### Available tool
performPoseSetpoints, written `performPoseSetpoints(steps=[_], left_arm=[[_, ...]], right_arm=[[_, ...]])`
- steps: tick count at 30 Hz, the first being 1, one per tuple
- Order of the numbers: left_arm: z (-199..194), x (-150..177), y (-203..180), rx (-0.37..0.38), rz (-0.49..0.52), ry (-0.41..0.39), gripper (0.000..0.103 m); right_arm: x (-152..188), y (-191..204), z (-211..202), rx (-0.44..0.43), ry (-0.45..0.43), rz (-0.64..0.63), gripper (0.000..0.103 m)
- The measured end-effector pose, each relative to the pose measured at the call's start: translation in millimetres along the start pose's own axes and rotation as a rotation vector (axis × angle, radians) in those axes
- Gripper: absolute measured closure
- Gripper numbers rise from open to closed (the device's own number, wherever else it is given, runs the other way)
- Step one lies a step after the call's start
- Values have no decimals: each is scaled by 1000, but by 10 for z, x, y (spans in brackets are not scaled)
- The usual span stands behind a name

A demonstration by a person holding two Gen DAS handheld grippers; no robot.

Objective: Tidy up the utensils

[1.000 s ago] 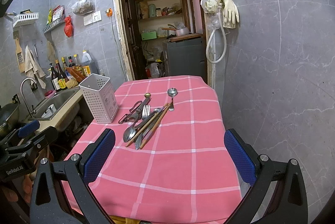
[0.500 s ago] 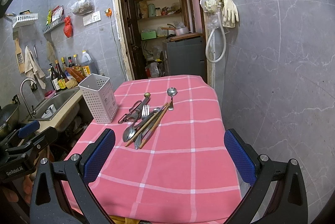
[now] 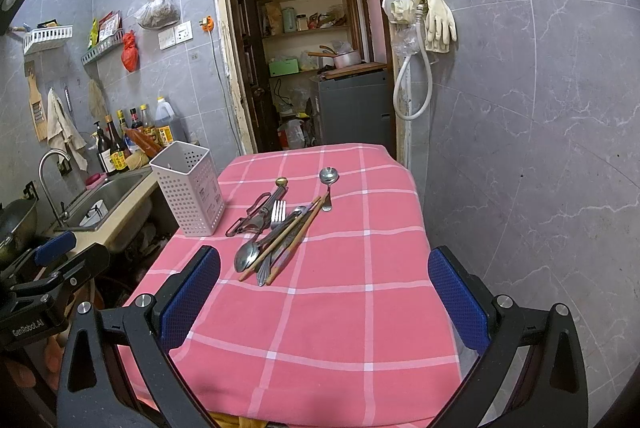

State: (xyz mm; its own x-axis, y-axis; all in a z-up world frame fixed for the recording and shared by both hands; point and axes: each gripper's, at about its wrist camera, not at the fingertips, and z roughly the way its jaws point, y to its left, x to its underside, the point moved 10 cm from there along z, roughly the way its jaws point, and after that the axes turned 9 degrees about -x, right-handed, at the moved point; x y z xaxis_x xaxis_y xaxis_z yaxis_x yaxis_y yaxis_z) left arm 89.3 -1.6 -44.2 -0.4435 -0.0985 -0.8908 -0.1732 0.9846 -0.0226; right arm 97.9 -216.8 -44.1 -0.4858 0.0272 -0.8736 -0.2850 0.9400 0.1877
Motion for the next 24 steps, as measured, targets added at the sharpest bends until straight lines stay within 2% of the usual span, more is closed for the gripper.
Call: performPoseSetpoints(steps=[24], left_arm=[[65, 30, -23, -1, -3, 1, 1]], right_arm=[[9, 10, 40, -3, 2, 2, 1]])
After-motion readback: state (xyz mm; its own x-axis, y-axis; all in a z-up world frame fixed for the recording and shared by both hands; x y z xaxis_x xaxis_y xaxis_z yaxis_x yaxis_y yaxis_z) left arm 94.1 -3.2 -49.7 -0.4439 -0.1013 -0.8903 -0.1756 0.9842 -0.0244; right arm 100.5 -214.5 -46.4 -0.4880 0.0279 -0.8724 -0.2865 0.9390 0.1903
